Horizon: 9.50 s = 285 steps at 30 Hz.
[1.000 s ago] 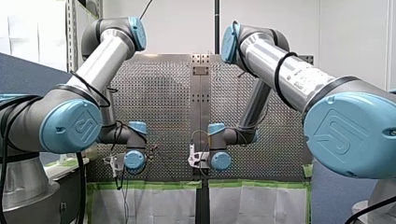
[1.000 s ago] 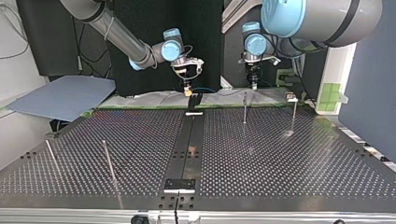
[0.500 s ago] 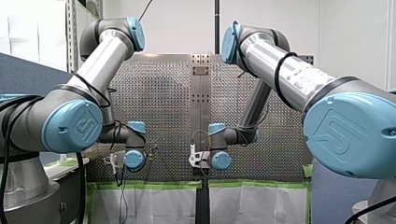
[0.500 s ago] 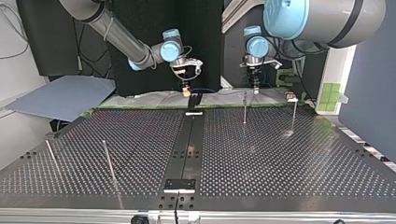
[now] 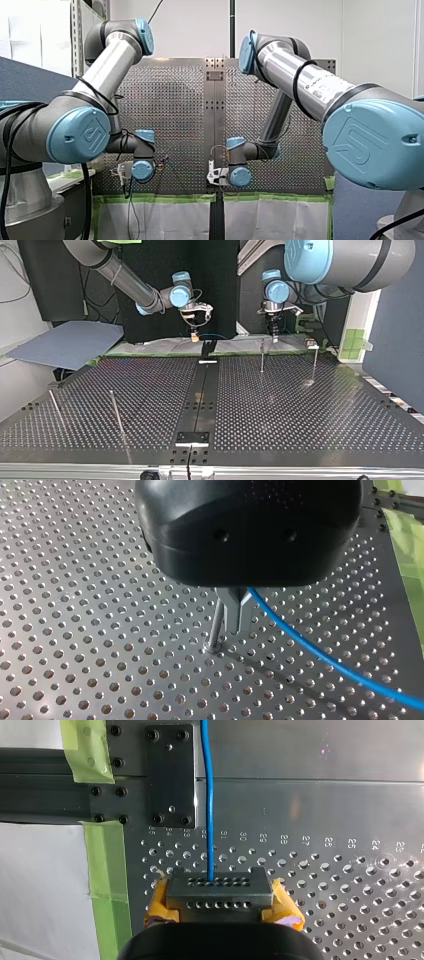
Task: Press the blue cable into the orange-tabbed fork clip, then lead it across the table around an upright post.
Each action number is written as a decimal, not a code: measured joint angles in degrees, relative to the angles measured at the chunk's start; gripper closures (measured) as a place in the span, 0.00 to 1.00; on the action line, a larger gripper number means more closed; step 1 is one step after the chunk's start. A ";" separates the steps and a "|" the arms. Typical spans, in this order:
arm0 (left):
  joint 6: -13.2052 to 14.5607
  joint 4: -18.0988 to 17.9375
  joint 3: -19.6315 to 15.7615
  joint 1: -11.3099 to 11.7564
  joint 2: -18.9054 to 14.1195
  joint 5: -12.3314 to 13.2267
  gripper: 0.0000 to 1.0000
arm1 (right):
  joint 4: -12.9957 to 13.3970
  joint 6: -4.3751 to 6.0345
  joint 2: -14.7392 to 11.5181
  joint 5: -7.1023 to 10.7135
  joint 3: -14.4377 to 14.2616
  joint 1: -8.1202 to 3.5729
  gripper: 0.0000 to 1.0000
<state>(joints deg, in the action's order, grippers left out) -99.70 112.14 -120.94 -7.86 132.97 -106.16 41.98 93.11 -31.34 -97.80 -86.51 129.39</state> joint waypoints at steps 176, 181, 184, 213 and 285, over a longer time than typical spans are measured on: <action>2.89 0.98 -5.98 -0.37 -4.46 13.31 0.00 | -5.23 0.86 0.61 1.11 8.14 -7.01 1.00; 2.71 1.07 -5.49 -0.41 -4.46 12.75 0.00 | -5.23 0.89 0.61 1.11 8.15 -7.06 1.00; 2.70 1.35 -5.43 -0.49 -4.45 12.46 0.00 | -5.23 1.01 0.61 1.11 8.15 -7.07 1.00; 1.79 4.06 -4.25 -2.19 -4.52 8.14 0.00 | -5.49 1.57 0.63 2.34 8.14 -7.00 1.00; 4.77 21.41 20.94 -11.29 2.97 -8.71 0.00 | -5.57 1.15 1.40 2.34 8.14 -6.91 1.00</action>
<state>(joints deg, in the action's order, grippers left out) -94.93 133.55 -100.01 -19.15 135.94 -114.87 36.41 94.25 -29.94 -95.46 -78.37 122.48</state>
